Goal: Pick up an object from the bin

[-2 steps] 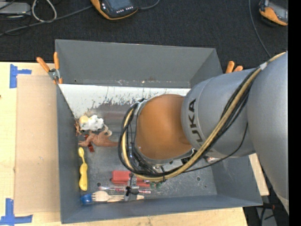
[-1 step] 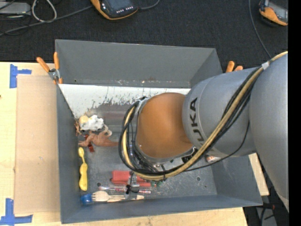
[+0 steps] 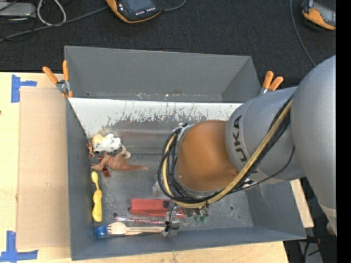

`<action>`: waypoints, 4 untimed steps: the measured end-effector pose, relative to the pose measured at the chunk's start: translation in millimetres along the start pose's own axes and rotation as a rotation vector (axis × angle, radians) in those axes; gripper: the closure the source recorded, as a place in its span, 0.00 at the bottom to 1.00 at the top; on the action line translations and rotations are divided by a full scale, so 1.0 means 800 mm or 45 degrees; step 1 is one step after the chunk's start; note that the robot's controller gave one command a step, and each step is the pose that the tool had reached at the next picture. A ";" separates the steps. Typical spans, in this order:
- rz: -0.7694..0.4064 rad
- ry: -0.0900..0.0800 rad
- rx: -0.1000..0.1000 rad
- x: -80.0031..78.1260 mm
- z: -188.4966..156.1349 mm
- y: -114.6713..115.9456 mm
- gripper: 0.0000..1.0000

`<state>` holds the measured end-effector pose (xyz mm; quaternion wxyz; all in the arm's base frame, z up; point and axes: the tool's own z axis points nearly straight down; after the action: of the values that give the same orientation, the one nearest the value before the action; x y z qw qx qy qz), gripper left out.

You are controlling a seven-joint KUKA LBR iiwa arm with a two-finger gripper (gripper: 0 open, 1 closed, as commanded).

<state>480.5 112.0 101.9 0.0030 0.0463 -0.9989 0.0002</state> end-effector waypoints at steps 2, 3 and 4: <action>-0.369 -0.006 -0.001 0.009 0.039 -0.032 1.00; -0.367 -0.006 -0.001 0.009 0.039 -0.032 1.00; -0.372 0.007 -0.002 0.012 -0.040 -0.028 1.00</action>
Offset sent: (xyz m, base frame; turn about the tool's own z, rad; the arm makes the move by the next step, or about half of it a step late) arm -0.0064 -0.0267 -0.0319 -0.2938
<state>472.9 89.2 134.3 0.0056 0.1910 -0.9816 -0.0008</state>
